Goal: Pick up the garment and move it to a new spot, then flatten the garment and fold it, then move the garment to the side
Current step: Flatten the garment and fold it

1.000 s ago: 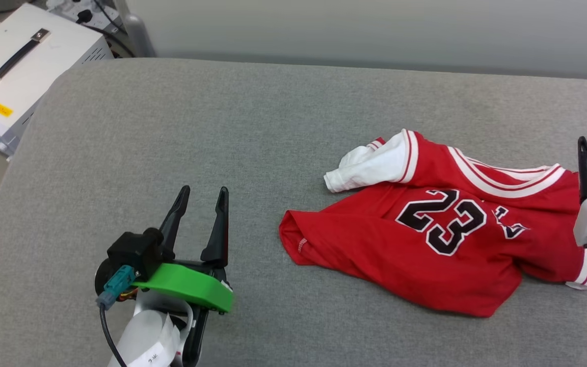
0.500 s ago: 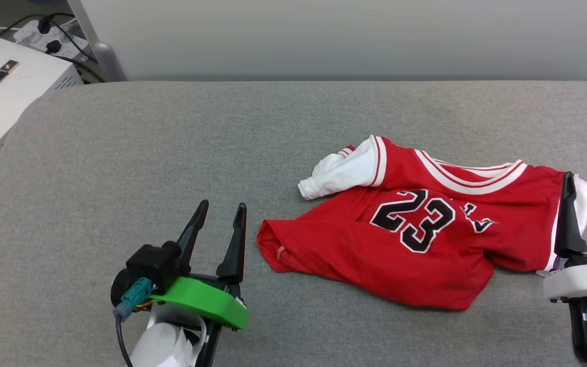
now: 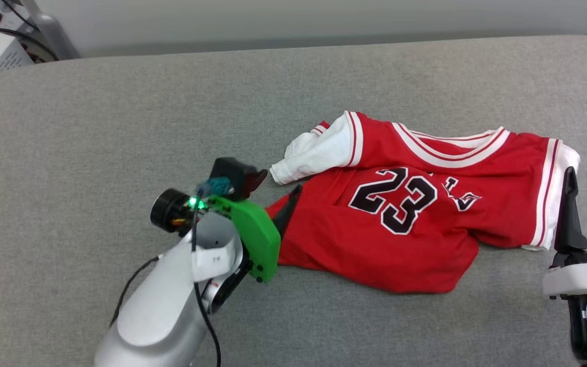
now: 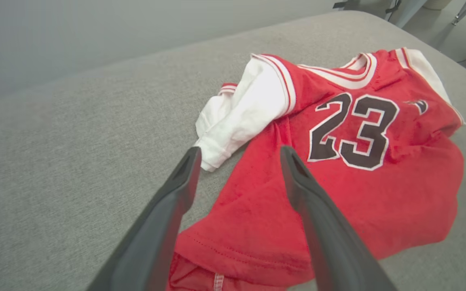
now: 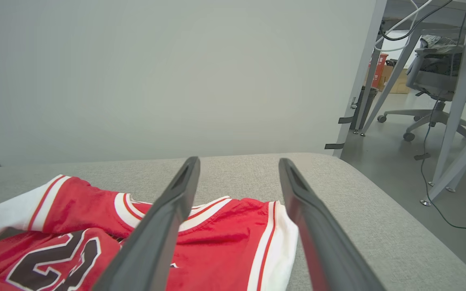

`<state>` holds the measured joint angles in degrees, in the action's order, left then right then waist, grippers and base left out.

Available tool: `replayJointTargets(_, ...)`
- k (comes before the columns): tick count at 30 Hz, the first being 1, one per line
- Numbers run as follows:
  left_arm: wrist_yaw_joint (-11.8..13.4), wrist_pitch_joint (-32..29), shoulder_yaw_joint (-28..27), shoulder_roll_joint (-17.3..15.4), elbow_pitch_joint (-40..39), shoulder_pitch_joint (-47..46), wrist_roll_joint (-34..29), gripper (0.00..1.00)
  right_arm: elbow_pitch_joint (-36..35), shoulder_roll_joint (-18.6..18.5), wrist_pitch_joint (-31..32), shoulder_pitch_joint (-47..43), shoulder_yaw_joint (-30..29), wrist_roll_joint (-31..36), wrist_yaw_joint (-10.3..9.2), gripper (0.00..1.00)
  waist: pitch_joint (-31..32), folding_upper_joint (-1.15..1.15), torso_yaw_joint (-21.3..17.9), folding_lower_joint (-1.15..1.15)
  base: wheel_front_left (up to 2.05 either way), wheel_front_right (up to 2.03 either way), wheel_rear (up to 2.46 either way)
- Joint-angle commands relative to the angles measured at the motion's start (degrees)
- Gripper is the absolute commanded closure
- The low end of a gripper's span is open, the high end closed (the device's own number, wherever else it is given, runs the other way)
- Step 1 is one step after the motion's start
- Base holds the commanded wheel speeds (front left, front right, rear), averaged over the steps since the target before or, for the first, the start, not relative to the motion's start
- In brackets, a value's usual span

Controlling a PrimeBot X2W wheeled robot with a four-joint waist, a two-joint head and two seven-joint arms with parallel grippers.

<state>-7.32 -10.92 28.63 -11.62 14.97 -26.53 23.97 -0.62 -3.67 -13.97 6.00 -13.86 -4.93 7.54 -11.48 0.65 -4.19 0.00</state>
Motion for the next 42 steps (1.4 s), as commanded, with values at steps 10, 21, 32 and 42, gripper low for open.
replayJointTargets(10,0.4,-18.5,4.1,-3.3,6.4,-14.0,1.8,0.00,1.3,0.6,-0.9,3.0,2.2,-0.3,-0.05,0.00,-7.7,-0.65,-4.9,0.00,0.00,0.00,0.00)
replayJointTargets(21,0.3,-16.4,5.0,-3.1,12.3,-18.1,1.5,0.03,2.4,0.7,-1.0,4.6,3.2,-0.2,-0.05,0.00,-10.6,-0.65,-6.1,0.00,0.00,0.00,0.00)
replayJointTargets(32,0.0,-7.0,5.1,-2.3,13.2,-16.8,4.5,1.00,3.9,0.8,-1.0,4.5,2.8,0.8,-0.05,0.00,-6.9,-0.65,-4.0,0.00,0.00,0.00,0.00)
replayJointTargets(42,-0.1,-5.8,2.9,-6.8,1.0,-5.1,13.9,1.00,5.1,0.8,-1.0,1.8,1.0,1.0,-0.05,0.00,0.0,-0.65,0.9,0.00,0.00,0.00,0.00)
